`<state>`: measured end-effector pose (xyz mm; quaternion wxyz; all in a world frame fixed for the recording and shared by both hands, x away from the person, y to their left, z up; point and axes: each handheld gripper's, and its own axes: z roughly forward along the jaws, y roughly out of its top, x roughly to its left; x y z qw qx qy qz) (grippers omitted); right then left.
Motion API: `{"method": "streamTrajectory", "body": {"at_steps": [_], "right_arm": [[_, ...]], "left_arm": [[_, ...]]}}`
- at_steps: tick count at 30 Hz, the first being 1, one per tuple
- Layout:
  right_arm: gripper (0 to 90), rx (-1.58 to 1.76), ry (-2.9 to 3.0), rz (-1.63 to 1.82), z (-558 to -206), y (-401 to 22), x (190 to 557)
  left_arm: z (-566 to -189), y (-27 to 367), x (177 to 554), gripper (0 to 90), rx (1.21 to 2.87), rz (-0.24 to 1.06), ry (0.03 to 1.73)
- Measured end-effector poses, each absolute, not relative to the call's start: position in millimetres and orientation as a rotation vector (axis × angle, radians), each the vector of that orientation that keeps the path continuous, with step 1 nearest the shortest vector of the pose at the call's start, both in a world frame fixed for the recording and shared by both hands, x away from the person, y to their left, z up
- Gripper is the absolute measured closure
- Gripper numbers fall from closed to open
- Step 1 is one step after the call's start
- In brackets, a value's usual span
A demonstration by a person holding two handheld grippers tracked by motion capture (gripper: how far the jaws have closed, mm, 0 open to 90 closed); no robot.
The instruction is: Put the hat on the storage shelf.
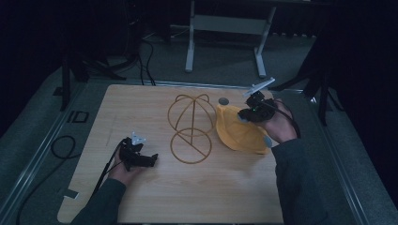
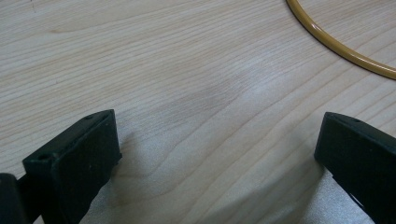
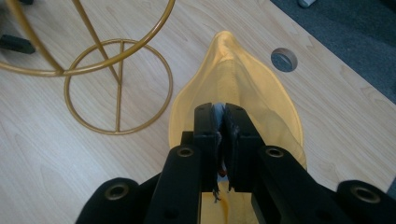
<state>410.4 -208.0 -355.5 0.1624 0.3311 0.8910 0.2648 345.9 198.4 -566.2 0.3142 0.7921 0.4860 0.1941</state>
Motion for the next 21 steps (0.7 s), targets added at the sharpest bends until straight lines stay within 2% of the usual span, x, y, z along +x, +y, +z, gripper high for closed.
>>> {"method": "streamTrajectory", "body": {"at_steps": [8,21], "right_arm": [[80.7,0.949,2.576,0.722,-364,-201,424],[72.2,0.952,2.593,0.691,-369,-209,424]], "left_arm": [[-566,198,346,0.1,2.088,0.512,1.281],[-566,198,346,0.1,2.087,0.512,1.281]]}}
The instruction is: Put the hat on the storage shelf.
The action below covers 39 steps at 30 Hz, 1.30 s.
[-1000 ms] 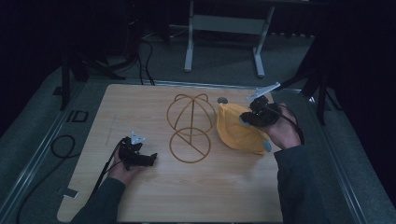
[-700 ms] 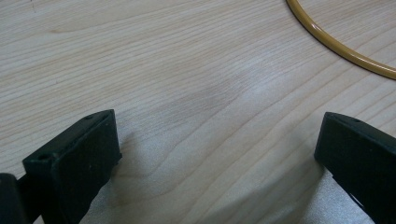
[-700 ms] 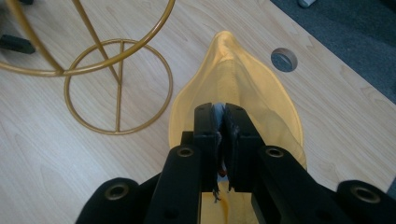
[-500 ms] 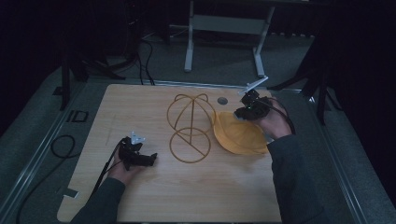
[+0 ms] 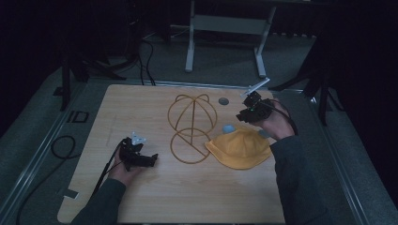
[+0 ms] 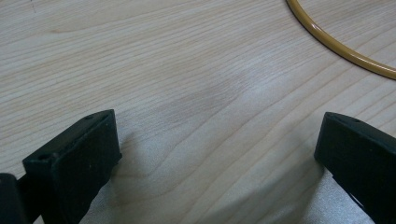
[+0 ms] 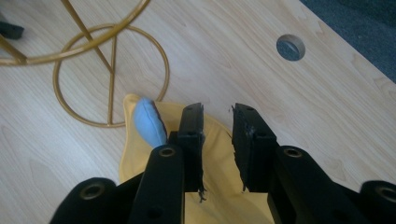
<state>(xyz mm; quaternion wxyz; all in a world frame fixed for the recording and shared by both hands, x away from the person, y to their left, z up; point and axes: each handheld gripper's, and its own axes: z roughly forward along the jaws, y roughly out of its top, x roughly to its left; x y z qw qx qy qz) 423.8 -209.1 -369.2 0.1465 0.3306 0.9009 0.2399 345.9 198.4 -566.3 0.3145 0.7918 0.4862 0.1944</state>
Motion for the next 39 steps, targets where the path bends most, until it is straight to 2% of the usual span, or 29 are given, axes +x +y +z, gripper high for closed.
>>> {"method": "streamTrajectory", "body": {"at_steps": [14,39], "right_arm": [[59.8,0.928,2.654,0.623,-377,-220,421],[52.8,0.810,2.838,0.481,-385,-220,420]], "left_arm": [[-566,198,346,0.1,2.086,0.513,1.281],[-566,198,346,0.1,2.085,0.513,1.281]]}}
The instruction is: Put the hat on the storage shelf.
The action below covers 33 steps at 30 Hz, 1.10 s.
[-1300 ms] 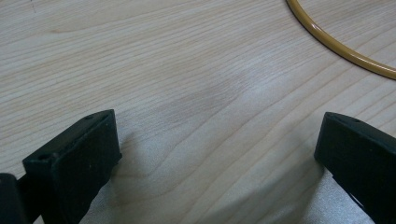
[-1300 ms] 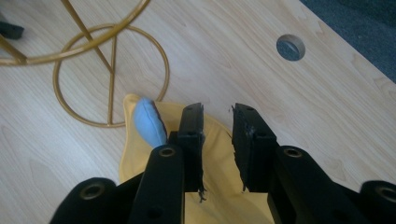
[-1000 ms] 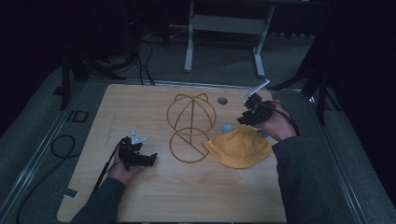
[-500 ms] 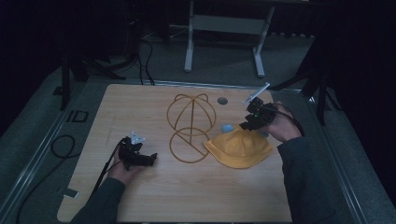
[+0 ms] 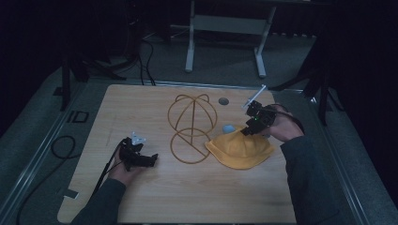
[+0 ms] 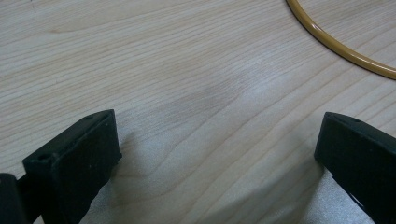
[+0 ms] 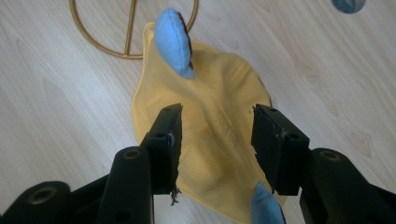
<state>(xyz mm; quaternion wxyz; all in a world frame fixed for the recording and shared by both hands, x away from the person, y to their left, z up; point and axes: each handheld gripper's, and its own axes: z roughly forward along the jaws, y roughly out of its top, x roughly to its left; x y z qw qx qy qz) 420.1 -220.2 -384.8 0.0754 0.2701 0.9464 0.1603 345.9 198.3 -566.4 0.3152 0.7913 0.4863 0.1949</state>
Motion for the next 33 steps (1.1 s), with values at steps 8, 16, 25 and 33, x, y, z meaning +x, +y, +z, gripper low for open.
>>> {"method": "streamTrajectory", "body": {"at_steps": [8,16,25,33], "right_arm": [[53.0,0.788,2.878,0.429,-389,-218,424],[53.8,0.767,2.922,0.361,-396,-214,429],[52.5,0.763,2.946,0.282,-406,-210,434],[61.8,0.785,2.955,0.223,-415,-211,441]], "left_arm": [[-566,198,346,0.1,2.085,0.514,1.281],[-566,198,346,0.1,2.085,0.514,1.281],[-566,198,346,0.1,2.085,0.514,1.281],[-566,198,346,0.1,2.088,0.514,1.279]]}}
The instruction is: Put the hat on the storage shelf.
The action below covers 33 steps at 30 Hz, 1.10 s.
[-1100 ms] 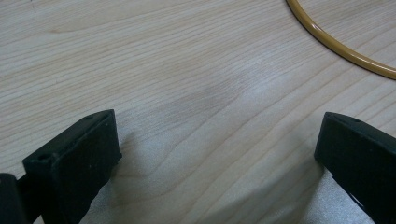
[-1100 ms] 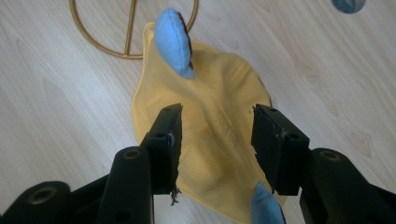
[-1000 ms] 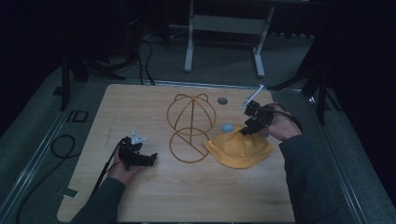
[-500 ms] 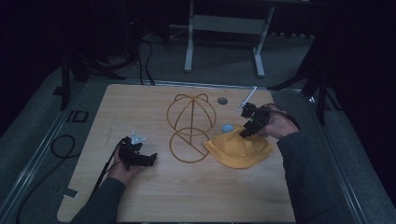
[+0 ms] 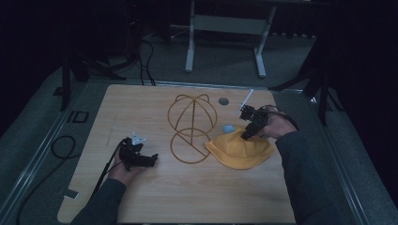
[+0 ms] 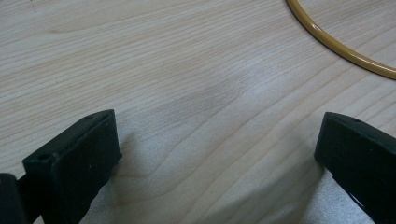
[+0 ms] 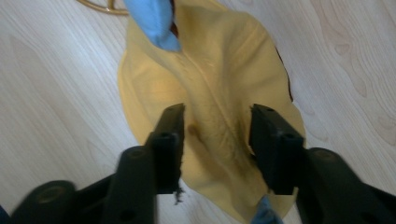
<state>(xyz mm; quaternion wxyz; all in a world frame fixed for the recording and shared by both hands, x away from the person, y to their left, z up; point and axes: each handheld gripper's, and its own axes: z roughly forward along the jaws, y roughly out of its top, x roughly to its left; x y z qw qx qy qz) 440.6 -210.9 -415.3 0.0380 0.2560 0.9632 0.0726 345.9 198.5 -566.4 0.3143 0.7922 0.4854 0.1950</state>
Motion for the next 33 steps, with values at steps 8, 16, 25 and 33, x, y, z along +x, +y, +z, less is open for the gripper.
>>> {"method": "streamTrajectory", "body": {"at_steps": [8,16,25,33], "right_arm": [[82.7,0.682,2.948,0.172,-415,-209,434],[83.2,0.620,2.952,0.186,-409,-212,426],[83.4,0.599,2.949,0.230,-398,-220,420],[83.4,0.572,2.935,0.292,-385,-226,417]], "left_arm": [[-566,198,346,0.1,2.085,0.513,1.282],[-566,198,346,0.1,2.086,0.514,1.281],[-566,198,346,0.1,2.084,0.514,1.281],[-566,198,346,0.1,2.084,0.514,1.281]]}}
